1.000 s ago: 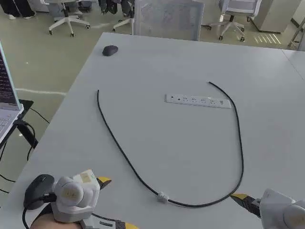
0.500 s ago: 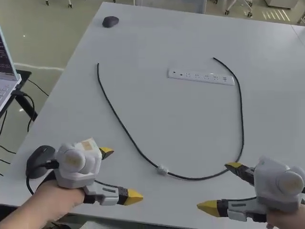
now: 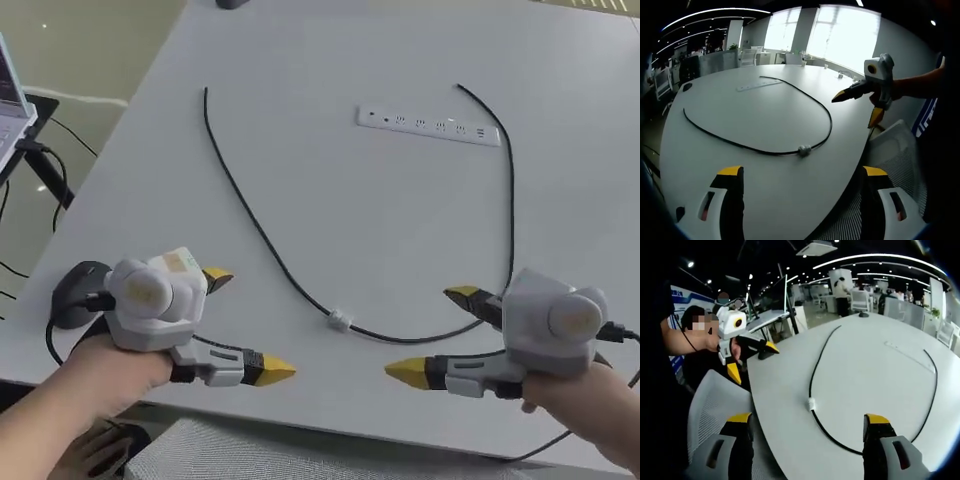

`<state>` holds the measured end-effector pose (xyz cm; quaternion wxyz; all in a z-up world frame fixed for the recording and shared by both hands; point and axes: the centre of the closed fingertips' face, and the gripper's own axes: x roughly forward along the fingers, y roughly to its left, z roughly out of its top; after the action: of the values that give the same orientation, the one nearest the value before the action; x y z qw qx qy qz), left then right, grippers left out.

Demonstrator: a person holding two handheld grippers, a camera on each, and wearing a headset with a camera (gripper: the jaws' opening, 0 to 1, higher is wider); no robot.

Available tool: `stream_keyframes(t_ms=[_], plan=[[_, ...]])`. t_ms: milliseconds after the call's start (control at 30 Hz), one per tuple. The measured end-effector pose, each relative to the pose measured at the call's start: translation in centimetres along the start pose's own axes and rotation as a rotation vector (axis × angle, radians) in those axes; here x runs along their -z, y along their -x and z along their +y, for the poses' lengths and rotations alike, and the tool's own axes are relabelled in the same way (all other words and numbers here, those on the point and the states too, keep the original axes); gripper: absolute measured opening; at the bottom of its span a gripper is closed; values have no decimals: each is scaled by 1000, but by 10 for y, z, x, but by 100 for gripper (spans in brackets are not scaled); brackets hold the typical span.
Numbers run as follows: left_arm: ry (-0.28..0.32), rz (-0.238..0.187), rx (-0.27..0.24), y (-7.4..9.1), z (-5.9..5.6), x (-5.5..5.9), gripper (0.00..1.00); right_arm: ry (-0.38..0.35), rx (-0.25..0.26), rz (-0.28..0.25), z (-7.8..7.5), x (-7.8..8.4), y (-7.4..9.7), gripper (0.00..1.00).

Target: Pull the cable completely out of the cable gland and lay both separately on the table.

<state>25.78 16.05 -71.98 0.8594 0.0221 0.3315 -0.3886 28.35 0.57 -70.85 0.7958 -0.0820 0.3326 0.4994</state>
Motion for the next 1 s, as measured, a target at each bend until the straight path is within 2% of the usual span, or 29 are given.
stream_keyframes(t_ms=[267, 633, 867, 1000], plan=[[10, 16, 8, -3, -3, 6, 96, 23, -22, 40, -5, -3, -20, 87], [6, 30, 12, -8, -7, 7, 97, 30, -51, 83, -7, -3, -42, 80], [13, 51, 10, -9, -5, 13, 97, 48, -75, 131, -8, 3, -60, 74], [16, 66, 14, -9, -4, 17, 96, 65, -90, 161, -9, 6, -70, 66]])
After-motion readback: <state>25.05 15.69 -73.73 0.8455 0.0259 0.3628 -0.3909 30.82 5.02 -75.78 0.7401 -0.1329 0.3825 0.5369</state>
